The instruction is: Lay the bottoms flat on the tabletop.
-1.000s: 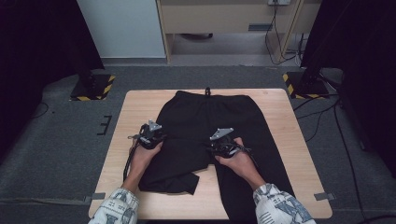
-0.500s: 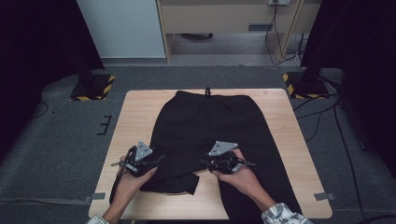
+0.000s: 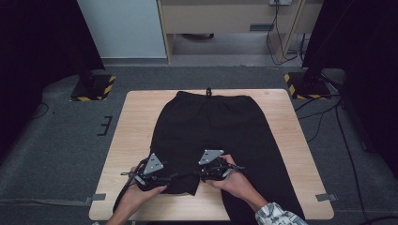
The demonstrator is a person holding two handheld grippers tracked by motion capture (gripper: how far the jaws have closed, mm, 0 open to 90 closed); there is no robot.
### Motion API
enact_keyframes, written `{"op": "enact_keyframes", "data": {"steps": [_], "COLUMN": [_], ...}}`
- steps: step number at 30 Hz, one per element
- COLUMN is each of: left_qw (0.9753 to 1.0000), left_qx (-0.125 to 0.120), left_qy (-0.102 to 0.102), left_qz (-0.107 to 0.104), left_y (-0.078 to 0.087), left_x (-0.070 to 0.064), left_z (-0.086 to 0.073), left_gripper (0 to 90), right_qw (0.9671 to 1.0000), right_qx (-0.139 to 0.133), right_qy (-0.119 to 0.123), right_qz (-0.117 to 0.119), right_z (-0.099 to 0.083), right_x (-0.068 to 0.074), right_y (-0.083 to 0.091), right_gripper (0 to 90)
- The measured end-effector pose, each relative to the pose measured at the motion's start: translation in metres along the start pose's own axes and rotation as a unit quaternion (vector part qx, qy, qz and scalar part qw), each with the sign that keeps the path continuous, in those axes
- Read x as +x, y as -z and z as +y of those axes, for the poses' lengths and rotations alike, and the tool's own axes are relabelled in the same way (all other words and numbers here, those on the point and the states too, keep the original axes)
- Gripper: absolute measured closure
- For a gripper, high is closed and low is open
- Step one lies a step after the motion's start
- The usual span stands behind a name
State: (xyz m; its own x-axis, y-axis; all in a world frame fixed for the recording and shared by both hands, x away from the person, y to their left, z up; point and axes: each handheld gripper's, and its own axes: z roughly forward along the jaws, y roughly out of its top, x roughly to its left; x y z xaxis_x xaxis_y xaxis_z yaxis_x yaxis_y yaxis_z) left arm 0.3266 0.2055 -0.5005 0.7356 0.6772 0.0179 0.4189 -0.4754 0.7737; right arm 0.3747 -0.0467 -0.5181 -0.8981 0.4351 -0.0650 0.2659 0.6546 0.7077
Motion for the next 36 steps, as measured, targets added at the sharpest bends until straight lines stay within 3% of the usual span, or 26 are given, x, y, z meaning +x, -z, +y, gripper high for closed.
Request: {"op": "enact_keyframes", "data": {"steps": [3, 5, 9, 12, 16, 18, 20, 21, 23, 25, 29, 33, 36], "left_qw": [1.0000, 0.9998, 0.9992, 0.9988, 0.9991, 0.9992, 0.9993, 0.9989, 0.9984, 0.9976, 0.9964, 0.9969, 0.9972], "left_qx": [0.004, 0.014, 0.031, 0.040, 0.040, 0.034, 0.030, 0.024, 0.025, 0.036, 0.063, 0.066, 0.070], "left_qy": [-0.004, -0.009, -0.024, -0.025, -0.007, 0.003, 0.010, 0.018, 0.027, 0.033, 0.033, 0.029, 0.023], "left_qz": [-0.006, -0.010, 0.000, 0.012, 0.016, 0.021, 0.022, 0.036, 0.043, 0.050, 0.046, 0.030, 0.014], "left_y": [-0.002, -0.005, -0.010, -0.010, -0.014, -0.016, -0.018, -0.022, -0.029, -0.039, -0.052, -0.047, -0.039], "left_x": [-0.002, -0.003, -0.002, 0.004, 0.016, 0.023, 0.027, 0.035, 0.042, 0.048, 0.053, 0.050, 0.044], "left_z": [0.000, -0.001, -0.003, -0.002, 0.003, 0.007, 0.008, 0.012, 0.015, 0.015, 0.012, 0.008, 0.003], "left_gripper": [36.0, 34.8, 34.7, 46.9, 73.5, 81.1, 84.0, 84.3, 84.3, 84.4, 85.2, 86.2, 86.6], "right_qw": [1.0000, 0.9999, 0.9993, 0.9986, 0.9974, 0.9969, 0.9960, 0.9956, 0.9940, 0.9927, 0.9949, 0.9978, 0.9989], "right_qx": [0.001, -0.008, -0.023, -0.035, -0.040, -0.035, -0.030, -0.030, -0.030, -0.039, -0.054, -0.044, -0.030], "right_qy": [-0.003, -0.013, -0.025, -0.034, -0.053, -0.061, -0.071, -0.073, -0.083, -0.086, -0.068, -0.046, -0.036], "right_qz": [-0.001, -0.007, -0.015, -0.022, -0.027, -0.036, -0.046, -0.051, -0.064, -0.076, -0.050, -0.016, -0.006], "right_z": [0.004, 0.009, 0.022, 0.031, 0.037, 0.038, 0.038, 0.038, 0.038, 0.038, 0.038, 0.037, 0.035], "right_x": [-0.004, -0.007, -0.013, -0.020, -0.031, -0.037, -0.041, -0.043, -0.044, -0.044, -0.033, -0.019, -0.010], "right_y": [-0.002, -0.001, 0.004, 0.005, -0.001, -0.006, -0.010, -0.011, -0.010, -0.006, 0.002, -0.007, -0.016], "right_gripper": [87.6, 90.0, 90.0, 90.0, 90.0, 89.7, 83.8, 77.1, 65.7, 63.0, 64.8, 64.4, 63.7]}}
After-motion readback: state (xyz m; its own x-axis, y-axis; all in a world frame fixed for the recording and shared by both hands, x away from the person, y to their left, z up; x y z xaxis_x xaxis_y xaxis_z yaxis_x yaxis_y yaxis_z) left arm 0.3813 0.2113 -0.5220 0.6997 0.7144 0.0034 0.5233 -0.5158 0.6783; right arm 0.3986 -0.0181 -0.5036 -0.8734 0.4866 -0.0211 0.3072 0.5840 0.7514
